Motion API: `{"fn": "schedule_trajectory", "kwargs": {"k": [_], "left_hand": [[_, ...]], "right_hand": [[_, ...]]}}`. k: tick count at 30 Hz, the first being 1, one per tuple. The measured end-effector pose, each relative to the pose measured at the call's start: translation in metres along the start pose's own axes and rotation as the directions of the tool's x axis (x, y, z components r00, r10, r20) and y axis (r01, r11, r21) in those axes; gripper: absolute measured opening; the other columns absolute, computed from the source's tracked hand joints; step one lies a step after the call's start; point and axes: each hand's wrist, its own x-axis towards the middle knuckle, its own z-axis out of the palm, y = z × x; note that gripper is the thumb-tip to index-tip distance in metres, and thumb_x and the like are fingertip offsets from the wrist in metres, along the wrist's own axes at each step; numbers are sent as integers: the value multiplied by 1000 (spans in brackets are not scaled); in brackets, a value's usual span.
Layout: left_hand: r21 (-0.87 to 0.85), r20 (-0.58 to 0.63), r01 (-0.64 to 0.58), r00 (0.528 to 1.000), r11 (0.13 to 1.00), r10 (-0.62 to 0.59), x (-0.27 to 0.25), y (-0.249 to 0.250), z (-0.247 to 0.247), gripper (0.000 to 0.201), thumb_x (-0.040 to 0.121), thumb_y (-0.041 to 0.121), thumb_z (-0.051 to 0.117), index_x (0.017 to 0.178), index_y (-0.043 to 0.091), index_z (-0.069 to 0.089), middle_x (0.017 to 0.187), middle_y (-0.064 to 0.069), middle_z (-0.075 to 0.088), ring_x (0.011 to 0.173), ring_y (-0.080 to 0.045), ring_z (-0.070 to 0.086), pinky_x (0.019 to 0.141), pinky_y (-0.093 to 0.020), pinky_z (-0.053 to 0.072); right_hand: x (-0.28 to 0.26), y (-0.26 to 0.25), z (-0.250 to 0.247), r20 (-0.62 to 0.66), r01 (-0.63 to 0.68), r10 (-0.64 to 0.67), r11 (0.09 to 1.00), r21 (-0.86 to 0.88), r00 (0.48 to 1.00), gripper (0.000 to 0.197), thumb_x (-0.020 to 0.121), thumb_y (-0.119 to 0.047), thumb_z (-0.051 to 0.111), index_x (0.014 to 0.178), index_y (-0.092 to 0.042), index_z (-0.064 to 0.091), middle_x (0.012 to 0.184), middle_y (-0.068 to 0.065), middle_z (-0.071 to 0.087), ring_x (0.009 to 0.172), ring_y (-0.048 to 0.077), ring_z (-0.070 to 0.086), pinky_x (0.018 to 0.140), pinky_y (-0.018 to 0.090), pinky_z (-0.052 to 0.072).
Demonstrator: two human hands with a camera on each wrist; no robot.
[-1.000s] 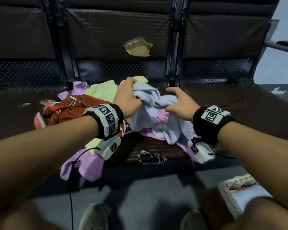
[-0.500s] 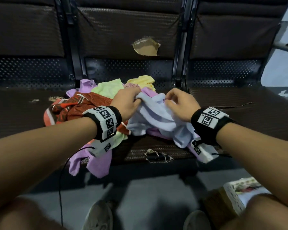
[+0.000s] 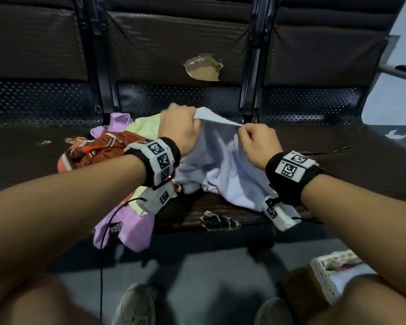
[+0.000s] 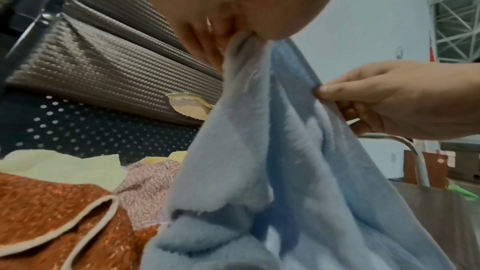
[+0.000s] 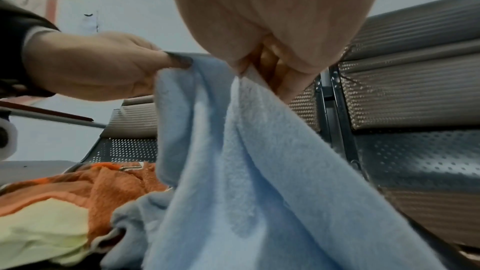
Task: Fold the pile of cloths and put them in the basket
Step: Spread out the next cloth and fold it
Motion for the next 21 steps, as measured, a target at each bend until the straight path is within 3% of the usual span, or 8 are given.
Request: {"fn": "schedule_trajectory", "kwargs": {"k": [3, 5, 7, 9, 12, 16, 18, 21], "left_hand": [[-257, 72, 7, 997, 966, 12, -1, -1, -2, 30, 91, 29, 58, 64, 16, 50, 63, 0, 56, 66, -22, 53, 58, -32, 35], [-308, 163, -63, 979, 949, 118, -5, 4, -7, 31, 84, 27, 65, 59, 18, 50, 58, 6, 52, 59, -14, 48, 55, -28, 33], [-356, 219, -59, 965, 933, 145, -5, 10, -10, 32, 81, 23, 68, 56, 22, 48, 56, 8, 50, 57, -11, 46, 56, -28, 32], [-377, 207, -10, 974, 926, 94, 0, 14, -14, 32, 81, 26, 70, 59, 24, 46, 57, 9, 51, 58, -8, 46, 53, -28, 34], [-264, 186, 68, 982, 962, -19, 11, 19, -22, 35, 91, 36, 59, 63, 16, 55, 63, 0, 55, 69, -22, 53, 57, -31, 34], [-182, 165, 227, 966, 957, -198, 24, 25, -44, 52, 100, 42, 38, 61, 9, 49, 69, -10, 56, 76, -33, 53, 60, -34, 32], [-65, 106, 199, 976, 978, -192, 28, 29, -55, 52, 100, 47, 30, 71, 10, 53, 86, -18, 65, 84, -39, 58, 67, -34, 35], [18, 84, 183, 979, 983, -184, 34, 35, -71, 53, 99, 50, 27, 82, 13, 59, 102, -23, 68, 86, -39, 59, 69, -35, 37]], "right_hand": [[4, 1, -7, -97, 2, 2, 999, 42, 995, 33, 105, -24, 40, 73, -19, 39, 65, 0, 49, 67, 26, 49, 63, 34, 29], [7, 0, -12, -129, 17, -6, 996, 84, 992, 25, 107, -27, 35, 85, -17, 40, 75, 7, 54, 73, 31, 54, 67, 41, 39], [7, -2, -17, -132, 70, -57, 994, 89, 990, 27, 108, -32, 33, 87, -17, 39, 74, 2, 52, 73, 30, 54, 69, 43, 42], [5, -7, -21, -82, 139, -130, 984, 112, 988, 30, 107, -37, 36, 86, -17, 41, 69, -5, 48, 65, 21, 50, 66, 41, 40], [-1, -12, -24, 47, 248, -254, 963, 104, 966, 16, 102, -32, 50, 100, -15, 48, 70, -8, 52, 59, 10, 49, 60, 36, 36], [-5, -24, -31, 75, 334, -340, 939, 76, 937, 36, 94, -6, 47, 127, -22, 42, 68, 7, 57, 53, 24, 53, 55, 39, 43], [-1, -35, -36, 56, 378, -381, 924, 59, 923, 46, 89, 3, 43, 125, -25, 45, 57, -3, 46, 49, 18, 47, 53, 37, 41], [2, -48, -44, 162, 409, -411, 911, 48, 897, 43, 77, 3, 43, 98, -24, 69, 72, -13, 56, 68, 12, 56, 71, 32, 47]]}}
